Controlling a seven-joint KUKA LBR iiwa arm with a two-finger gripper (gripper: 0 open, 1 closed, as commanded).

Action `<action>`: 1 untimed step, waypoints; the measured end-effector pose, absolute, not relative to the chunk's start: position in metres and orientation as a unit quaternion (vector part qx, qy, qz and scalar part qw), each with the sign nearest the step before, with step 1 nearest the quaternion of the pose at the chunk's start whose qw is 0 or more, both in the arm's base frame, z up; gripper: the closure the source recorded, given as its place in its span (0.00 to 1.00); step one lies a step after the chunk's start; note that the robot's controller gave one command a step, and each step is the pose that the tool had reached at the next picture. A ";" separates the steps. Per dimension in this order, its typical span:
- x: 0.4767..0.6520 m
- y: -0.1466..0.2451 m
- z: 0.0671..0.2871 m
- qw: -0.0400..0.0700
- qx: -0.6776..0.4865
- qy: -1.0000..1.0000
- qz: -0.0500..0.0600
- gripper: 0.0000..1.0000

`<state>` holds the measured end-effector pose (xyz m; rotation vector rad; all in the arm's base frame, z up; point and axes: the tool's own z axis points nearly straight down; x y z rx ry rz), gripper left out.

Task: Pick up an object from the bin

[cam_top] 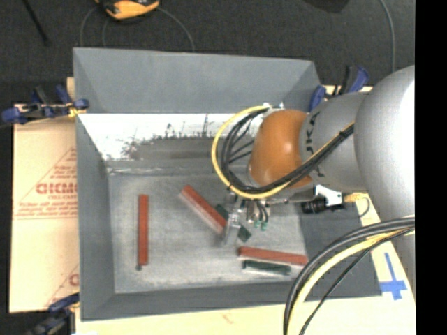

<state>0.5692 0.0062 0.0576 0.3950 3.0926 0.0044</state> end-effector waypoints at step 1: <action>0.557 0.022 0.067 0.011 0.225 0.974 0.002 0.00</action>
Offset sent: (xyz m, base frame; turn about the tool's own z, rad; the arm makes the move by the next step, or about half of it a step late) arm -0.0269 0.0283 0.0124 0.0625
